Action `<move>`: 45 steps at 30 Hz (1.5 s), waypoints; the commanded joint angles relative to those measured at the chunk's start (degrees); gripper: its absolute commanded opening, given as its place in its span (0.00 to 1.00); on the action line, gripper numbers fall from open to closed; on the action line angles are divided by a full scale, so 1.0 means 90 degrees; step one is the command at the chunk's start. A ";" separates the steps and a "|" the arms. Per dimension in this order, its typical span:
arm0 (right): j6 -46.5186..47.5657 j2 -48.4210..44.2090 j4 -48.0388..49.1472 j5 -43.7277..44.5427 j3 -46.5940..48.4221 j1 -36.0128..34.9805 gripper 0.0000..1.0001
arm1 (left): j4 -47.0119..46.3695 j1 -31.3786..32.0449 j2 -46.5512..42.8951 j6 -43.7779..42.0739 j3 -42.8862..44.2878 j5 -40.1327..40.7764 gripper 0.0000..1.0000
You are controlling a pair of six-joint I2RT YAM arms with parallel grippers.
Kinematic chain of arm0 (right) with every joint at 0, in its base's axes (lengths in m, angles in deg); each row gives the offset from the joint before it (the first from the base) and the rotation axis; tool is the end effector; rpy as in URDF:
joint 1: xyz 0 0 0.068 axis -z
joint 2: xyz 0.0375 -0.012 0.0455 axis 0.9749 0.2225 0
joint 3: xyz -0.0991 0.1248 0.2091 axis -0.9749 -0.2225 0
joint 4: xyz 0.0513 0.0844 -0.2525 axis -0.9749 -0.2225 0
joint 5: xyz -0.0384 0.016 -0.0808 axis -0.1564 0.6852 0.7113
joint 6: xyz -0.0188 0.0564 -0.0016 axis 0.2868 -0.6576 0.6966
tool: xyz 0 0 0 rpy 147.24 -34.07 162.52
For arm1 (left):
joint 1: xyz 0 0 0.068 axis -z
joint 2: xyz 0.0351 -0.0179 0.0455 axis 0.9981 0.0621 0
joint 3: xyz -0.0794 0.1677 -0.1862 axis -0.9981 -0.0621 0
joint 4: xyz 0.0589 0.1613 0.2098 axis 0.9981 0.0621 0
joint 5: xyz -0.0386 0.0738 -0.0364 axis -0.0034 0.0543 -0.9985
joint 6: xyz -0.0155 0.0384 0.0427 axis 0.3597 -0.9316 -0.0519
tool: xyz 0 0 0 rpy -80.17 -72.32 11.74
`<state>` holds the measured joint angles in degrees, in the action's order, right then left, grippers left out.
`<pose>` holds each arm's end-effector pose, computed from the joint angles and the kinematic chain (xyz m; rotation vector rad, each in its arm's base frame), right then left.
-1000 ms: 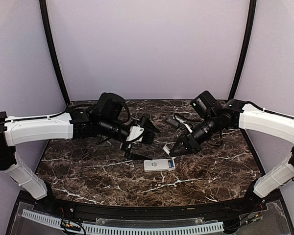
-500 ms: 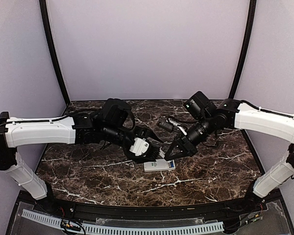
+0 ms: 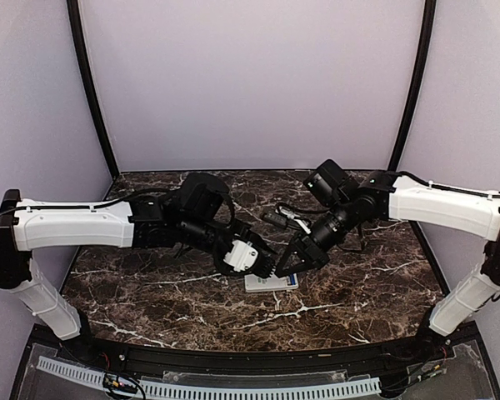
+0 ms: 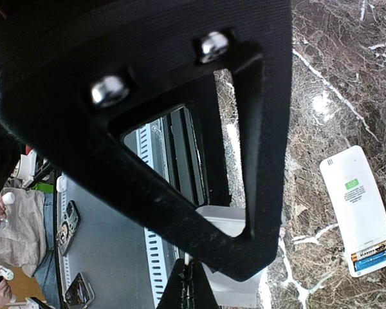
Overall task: Load the batteries into the remote control
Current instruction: Pass from the right arm to the left, then pass from the left arm to the right
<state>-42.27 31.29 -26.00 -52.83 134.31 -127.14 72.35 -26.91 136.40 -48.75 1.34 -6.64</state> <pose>0.1838 0.2671 0.2656 -1.4771 2.2168 1.3064 0.1742 -0.3313 0.2720 1.9511 0.6985 -0.3616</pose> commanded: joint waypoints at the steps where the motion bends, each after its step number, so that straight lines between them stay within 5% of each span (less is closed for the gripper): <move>1: 0.0094 0.0064 0.0134 -0.0002 0.0120 -0.0070 0.00 | 0.0181 0.0074 0.0039 0.0012 0.0050 -0.0071 0.32; 11: 0.0035 0.0087 0.0412 -0.0060 -0.0042 -0.0070 0.00 | 0.0218 0.0132 0.0148 0.0139 0.0068 -0.0095 0.13; 18: 0.0016 -0.0066 0.0392 0.0253 -0.0064 -0.0077 0.00 | 0.0199 0.0135 0.0125 0.0462 0.0117 0.0094 0.09; 27: 0.0183 -0.1493 0.0932 0.1900 -0.0519 -0.0070 0.38 | 0.0744 0.0111 0.0424 0.2444 0.0722 0.0736 0.00; 37: 0.1237 -0.3241 0.2859 0.2351 -0.2055 -0.0057 0.69 | 0.0901 -0.0397 0.0510 0.4711 0.1614 -0.0893 0.00; 45: 0.1295 -0.2746 0.2438 0.2275 -0.1329 0.0125 0.65 | 0.1253 -0.0431 0.0518 0.4589 0.1855 -0.1042 0.00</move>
<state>-31.87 4.93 -5.70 -32.22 119.12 -126.72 79.91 -30.93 141.30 -9.19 17.14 -13.15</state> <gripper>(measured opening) 0.677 0.093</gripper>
